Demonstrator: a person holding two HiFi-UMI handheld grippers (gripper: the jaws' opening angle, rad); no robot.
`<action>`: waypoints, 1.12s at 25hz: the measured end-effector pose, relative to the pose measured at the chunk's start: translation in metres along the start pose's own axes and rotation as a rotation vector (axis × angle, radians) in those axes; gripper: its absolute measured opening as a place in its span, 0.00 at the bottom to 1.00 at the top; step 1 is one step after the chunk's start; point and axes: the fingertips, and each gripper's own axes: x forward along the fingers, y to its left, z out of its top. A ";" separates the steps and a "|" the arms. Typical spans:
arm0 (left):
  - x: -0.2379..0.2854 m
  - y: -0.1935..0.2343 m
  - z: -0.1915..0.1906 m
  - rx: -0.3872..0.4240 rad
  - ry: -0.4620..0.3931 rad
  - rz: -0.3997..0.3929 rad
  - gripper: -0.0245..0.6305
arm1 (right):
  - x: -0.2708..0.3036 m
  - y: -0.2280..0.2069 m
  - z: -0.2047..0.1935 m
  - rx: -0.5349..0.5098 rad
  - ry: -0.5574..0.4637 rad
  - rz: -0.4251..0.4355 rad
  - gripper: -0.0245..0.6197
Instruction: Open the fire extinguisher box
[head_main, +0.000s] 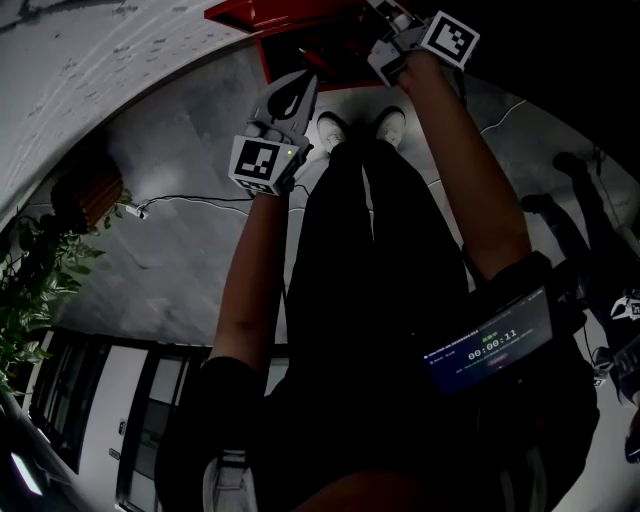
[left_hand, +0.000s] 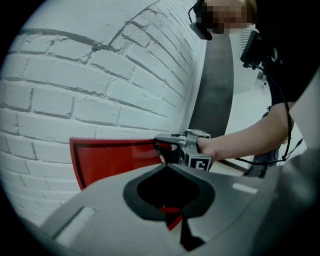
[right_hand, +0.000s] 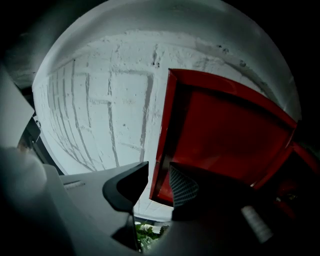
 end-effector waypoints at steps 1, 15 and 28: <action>-0.003 -0.003 0.000 -0.002 0.001 0.001 0.04 | -0.006 0.002 -0.001 -0.018 0.011 0.007 0.22; -0.069 -0.079 0.081 0.064 -0.053 -0.061 0.04 | -0.106 0.205 -0.072 -0.990 0.292 0.145 0.05; -0.154 -0.178 0.207 0.176 -0.188 -0.149 0.04 | -0.212 0.376 -0.144 -1.193 0.341 0.295 0.05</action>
